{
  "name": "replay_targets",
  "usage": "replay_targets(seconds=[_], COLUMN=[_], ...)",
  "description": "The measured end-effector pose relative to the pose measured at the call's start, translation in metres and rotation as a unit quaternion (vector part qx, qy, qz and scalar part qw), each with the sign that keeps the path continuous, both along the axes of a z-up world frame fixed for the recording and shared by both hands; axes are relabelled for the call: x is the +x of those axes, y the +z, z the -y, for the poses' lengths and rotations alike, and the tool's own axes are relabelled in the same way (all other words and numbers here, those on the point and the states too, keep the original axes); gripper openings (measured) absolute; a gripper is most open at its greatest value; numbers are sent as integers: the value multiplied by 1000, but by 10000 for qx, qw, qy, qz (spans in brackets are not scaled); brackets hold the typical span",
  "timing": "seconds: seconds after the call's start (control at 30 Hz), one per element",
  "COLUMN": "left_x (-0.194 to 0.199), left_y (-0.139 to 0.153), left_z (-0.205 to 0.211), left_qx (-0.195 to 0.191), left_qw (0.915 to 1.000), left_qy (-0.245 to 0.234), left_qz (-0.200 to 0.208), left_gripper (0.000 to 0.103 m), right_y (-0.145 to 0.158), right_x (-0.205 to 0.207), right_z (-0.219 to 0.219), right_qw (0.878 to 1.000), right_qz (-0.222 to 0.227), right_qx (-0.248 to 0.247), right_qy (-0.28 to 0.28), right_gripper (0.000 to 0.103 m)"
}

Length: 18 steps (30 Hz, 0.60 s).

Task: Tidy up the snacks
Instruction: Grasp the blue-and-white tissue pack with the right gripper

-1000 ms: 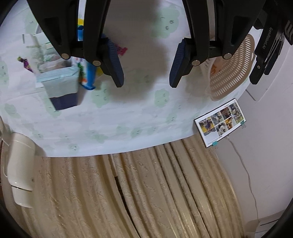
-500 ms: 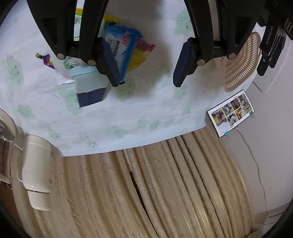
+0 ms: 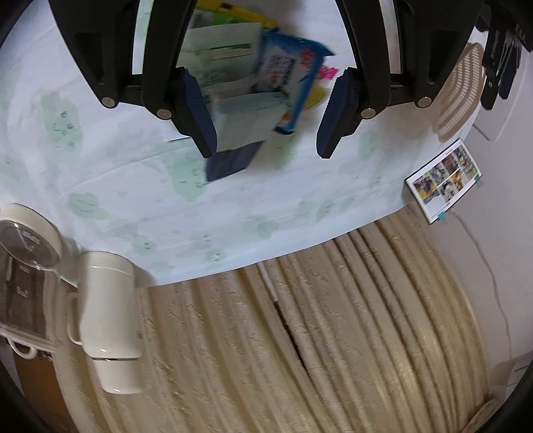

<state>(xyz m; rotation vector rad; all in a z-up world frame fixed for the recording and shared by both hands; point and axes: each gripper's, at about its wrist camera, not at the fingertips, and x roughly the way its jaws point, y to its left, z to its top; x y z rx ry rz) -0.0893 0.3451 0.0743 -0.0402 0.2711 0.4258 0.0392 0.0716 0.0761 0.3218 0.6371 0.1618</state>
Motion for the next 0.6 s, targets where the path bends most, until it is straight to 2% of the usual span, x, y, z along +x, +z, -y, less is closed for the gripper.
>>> replay_targets(seconds=[0.27,0.53,0.6], left_x=[7,10,10], left_y=[-2,-1,0], left_z=[24,47,50], left_qx=[90,163,130], left_qw=[9986,9962,9959], left_qy=[-485,-806,-852], left_qz=[-192,-277,-267], left_gripper=[79,80,81], right_y=[-11,-18,-18], right_x=[10,20,23], right_z=[31,31,25], right_qw=[9990,9983,9987], right_qz=[-265,-445,-449], right_qx=[215,317,192], right_qy=[-297,-214,-167], right_gripper=[60,60,60])
